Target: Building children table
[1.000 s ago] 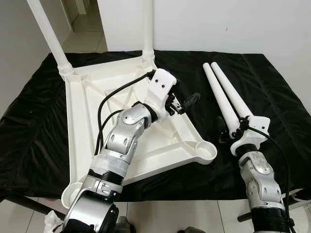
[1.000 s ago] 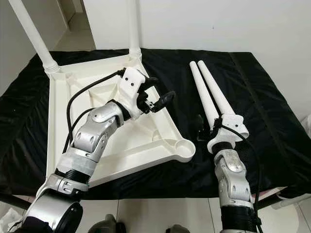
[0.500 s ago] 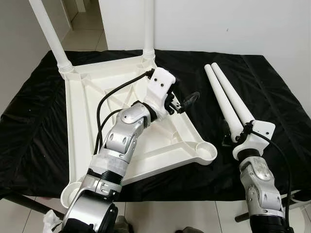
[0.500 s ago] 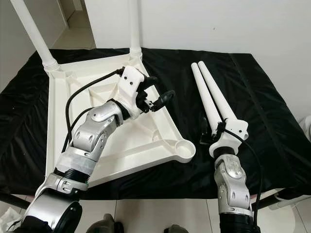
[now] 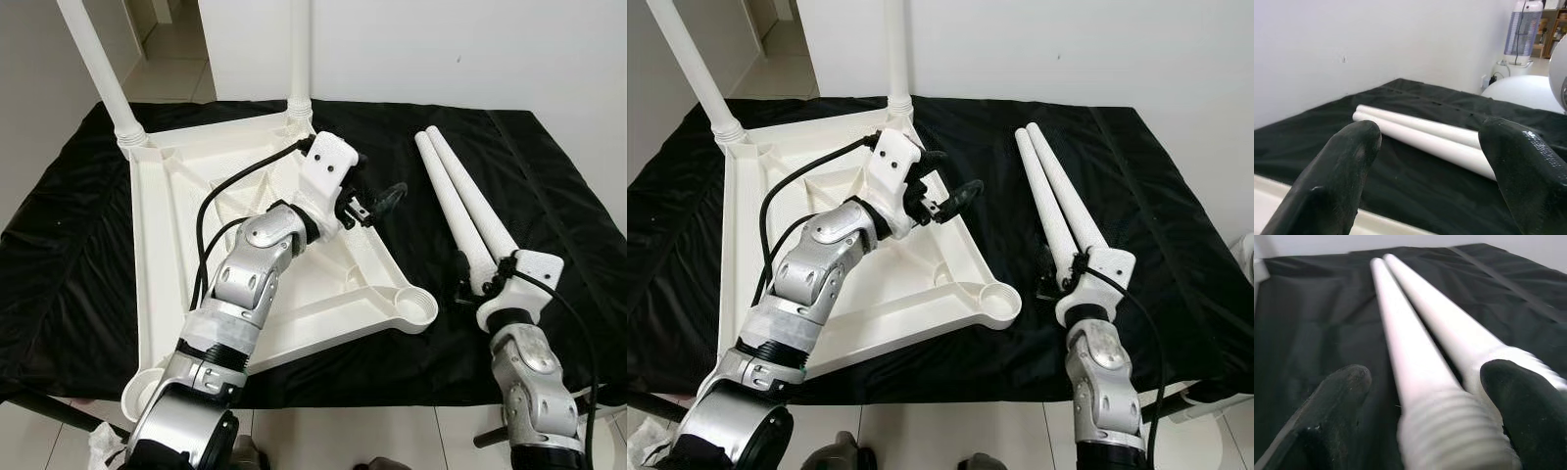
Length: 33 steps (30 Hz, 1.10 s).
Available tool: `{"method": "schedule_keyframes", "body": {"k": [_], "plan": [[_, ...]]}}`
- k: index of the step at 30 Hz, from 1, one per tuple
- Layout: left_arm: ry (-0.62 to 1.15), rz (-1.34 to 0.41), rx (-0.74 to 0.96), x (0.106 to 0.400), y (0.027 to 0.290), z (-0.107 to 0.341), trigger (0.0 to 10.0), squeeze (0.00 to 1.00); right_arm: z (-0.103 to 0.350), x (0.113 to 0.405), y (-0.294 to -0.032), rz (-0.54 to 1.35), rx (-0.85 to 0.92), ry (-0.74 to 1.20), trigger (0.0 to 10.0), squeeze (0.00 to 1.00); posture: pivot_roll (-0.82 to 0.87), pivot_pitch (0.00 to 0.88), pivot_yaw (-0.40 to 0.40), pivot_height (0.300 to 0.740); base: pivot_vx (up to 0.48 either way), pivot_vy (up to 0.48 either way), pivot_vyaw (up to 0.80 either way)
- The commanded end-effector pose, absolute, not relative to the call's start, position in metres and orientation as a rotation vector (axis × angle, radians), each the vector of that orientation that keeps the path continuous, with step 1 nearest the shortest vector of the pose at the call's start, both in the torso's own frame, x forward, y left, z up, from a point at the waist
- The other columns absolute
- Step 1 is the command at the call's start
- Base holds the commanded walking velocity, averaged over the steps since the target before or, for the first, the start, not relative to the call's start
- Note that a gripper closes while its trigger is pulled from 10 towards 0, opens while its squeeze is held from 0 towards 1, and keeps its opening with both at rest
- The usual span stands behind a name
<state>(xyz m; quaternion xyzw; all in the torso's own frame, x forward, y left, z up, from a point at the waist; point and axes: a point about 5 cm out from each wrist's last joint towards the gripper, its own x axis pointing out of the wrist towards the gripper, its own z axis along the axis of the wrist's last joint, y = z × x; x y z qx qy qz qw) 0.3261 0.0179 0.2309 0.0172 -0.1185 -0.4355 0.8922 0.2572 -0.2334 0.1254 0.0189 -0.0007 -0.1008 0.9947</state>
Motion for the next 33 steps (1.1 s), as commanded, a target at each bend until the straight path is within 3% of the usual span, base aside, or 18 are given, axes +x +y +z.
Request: {"method": "schedule_keyframes", "body": {"k": [1,23,33], "plan": [[-0.235,-0.891,0.029,0.328,0.016,0.232,10.0,0.00,0.124,0.254,-0.235,-0.213,0.018,0.019,10.0,0.00,-0.02,0.025,0.024,0.740,0.000,0.000,0.00],[-0.223,-0.890,0.060,0.327,0.016,0.230,10.0,0.00,0.107,0.260,-0.237,-0.156,-0.010,0.097,10.0,0.00,-0.01,0.031,0.030,0.740,0.000,0.000,0.00],[-0.147,-1.017,0.142,0.313,0.013,0.205,10.0,0.00,0.108,0.273,-0.244,-0.127,-0.052,0.090,10.0,0.00,-0.01,0.023,0.018,0.740,0.000,0.000,0.00]]}}
